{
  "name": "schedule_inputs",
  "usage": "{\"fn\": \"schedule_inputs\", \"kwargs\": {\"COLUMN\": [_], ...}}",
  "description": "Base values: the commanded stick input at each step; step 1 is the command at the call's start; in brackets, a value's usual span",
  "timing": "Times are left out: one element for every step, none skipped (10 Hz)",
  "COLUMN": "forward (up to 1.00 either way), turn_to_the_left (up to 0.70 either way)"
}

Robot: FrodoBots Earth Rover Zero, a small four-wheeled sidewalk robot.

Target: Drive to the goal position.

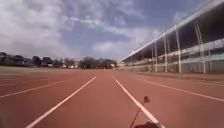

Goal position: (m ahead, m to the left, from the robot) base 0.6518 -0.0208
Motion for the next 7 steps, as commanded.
{"fn": "schedule_inputs", "kwargs": {"forward": [0.7, 0.7, 0.7, 0.7, 0.7, 0.7, 0.7], "turn_to_the_left": [0.0, 0.0, 0.0, 0.0, 0.0, 0.0, 0.0]}}
